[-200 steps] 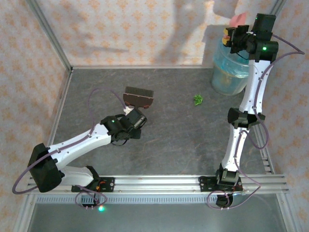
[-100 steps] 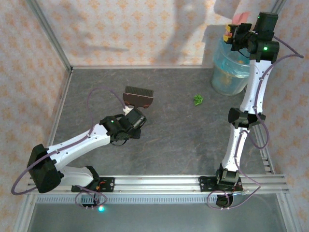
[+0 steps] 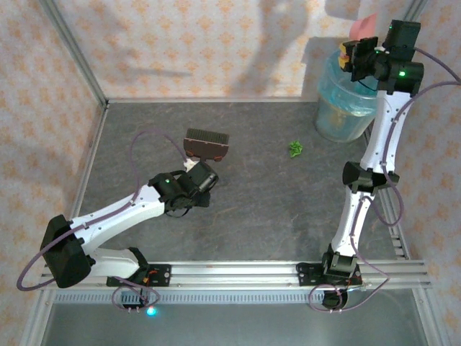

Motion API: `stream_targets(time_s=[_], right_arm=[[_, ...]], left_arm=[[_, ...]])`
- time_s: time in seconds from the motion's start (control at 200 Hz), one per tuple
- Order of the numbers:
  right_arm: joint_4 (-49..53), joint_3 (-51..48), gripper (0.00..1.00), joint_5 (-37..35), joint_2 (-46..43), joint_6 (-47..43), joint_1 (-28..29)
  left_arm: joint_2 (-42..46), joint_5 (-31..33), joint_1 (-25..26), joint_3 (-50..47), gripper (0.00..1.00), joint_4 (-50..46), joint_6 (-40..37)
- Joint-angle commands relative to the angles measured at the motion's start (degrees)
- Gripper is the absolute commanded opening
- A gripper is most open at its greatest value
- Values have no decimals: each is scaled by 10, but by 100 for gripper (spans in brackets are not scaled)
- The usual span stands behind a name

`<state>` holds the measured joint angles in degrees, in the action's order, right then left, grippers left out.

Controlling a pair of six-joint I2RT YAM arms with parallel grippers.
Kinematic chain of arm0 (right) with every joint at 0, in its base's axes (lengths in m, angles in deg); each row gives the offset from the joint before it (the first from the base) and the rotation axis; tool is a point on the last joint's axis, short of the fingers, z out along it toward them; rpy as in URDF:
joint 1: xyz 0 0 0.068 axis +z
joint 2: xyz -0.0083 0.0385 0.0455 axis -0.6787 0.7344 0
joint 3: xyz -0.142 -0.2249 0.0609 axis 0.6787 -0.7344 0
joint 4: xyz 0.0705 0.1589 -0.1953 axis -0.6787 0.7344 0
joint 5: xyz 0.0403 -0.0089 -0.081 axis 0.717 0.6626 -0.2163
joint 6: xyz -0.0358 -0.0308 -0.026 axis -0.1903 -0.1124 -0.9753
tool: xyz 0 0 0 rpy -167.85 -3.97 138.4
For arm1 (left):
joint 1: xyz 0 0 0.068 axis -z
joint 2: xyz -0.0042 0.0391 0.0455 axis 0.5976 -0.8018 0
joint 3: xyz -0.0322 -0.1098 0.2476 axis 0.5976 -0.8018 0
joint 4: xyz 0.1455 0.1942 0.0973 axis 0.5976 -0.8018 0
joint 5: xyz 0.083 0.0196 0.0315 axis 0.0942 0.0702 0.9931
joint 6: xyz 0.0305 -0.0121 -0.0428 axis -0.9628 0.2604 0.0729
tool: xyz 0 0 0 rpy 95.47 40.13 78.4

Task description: Sweep away the paper scraps from the table

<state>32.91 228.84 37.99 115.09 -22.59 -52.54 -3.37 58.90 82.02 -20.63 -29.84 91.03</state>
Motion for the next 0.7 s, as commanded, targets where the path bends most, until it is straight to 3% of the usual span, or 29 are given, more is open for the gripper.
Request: stream_targets(time_s=[0.0,0.1,0.345,0.485,0.691], right_arm=[[67,40,0,-3,-63,-130,-2],[131,39,0,13,-85,-209,-1],[309,37,0,-43,-139,-371,0],[310,-41,0,-90,-209,-418,20],[311,-123,0,-86,-310,-428,20]], left_arm=[[18,11,-3,15,0,17,-5],[17,8,-2,18,0,17,-6],[11,5,-1,38,0,11,-9],[11,3,-2,43,0,13,-10],[19,-1,-2,48,0,8,-8]])
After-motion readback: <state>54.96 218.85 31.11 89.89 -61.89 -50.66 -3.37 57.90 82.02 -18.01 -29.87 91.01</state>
